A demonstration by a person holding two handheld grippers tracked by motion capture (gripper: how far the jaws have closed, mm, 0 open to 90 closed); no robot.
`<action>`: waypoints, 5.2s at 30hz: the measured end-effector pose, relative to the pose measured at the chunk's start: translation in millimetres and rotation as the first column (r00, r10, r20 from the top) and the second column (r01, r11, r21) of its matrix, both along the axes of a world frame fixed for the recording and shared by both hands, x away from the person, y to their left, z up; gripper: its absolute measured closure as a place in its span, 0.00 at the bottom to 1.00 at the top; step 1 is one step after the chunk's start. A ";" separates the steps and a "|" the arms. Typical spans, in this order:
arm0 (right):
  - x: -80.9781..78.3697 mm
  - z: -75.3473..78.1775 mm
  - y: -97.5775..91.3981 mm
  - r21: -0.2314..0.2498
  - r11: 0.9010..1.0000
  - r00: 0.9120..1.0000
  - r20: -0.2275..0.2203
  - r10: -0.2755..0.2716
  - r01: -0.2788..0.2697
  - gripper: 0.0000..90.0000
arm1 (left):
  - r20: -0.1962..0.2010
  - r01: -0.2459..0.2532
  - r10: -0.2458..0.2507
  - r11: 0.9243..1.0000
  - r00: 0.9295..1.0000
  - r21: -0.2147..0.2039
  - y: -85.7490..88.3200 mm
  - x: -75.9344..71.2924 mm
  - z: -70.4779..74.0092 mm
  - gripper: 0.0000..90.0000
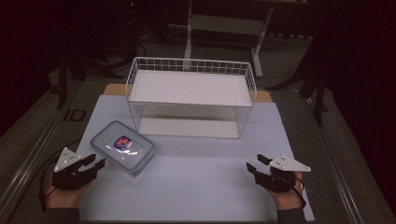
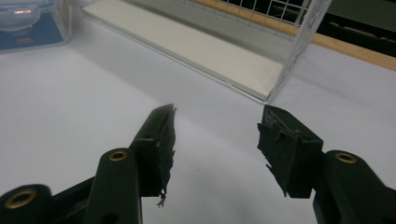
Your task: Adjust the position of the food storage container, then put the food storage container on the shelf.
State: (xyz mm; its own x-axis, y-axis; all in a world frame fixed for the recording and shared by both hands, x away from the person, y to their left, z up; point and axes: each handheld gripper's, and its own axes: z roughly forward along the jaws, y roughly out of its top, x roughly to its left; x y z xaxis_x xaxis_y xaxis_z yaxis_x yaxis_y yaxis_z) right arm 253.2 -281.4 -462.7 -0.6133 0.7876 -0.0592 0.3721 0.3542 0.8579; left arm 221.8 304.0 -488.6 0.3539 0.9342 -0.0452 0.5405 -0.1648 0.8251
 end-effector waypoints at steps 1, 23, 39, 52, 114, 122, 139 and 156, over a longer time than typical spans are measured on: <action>0.3 -0.5 0.9 -0.004 1.000 1.000 0.000 0.002 -0.002 0.50 | 0.002 -0.003 0.003 1.000 1.000 -0.003 0.7 0.7 0.0 0.62; 1.1 -0.1 0.6 0.009 1.000 1.000 0.006 -0.004 0.004 0.48 | 0.017 -0.001 0.001 1.000 1.000 0.002 12.1 39.4 19.1 0.73; 1.3 -1.5 3.4 0.006 1.000 1.000 0.003 0.010 -0.010 0.48 | -0.128 -0.116 0.124 0.991 0.984 0.071 49.3 100.5 6.1 0.99; 1.2 -2.9 5.8 0.001 1.000 1.000 -0.001 0.021 -0.021 0.48 | -0.151 -0.061 0.071 0.996 0.986 0.068 44.3 105.6 -0.4 1.00; 7.3 1.9 25.5 0.127 0.988 0.995 -0.038 0.087 -0.082 0.45 | -0.095 0.373 -0.375 0.927 0.922 -0.034 -117.4 30.1 0.6 0.70; 13.5 2.2 55.1 0.141 0.982 0.985 -0.100 0.139 -0.124 0.47 | -0.078 0.332 -0.350 0.926 0.934 -0.180 -115.4 35.7 2.9 0.58; 39.9 -20.1 91.0 0.153 0.975 0.931 -0.304 0.201 -0.160 0.35 | -0.165 0.293 -0.350 0.910 0.922 -0.294 -126.4 53.1 -11.0 0.44; 59.0 -29.7 88.5 0.238 0.955 0.881 -0.394 0.263 -0.178 0.37 | -0.202 0.273 -0.380 0.868 0.903 -0.415 -123.9 65.5 -20.7 0.40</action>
State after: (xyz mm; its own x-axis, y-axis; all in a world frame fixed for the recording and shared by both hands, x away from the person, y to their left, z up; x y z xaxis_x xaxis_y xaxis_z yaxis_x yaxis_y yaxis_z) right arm 312.2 -192.9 -492.4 -0.7066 0.5990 0.3768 0.6412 0.3167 0.6990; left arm 287.3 180.1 -509.3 0.5590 0.6622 -0.4990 0.7179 -0.0853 0.6909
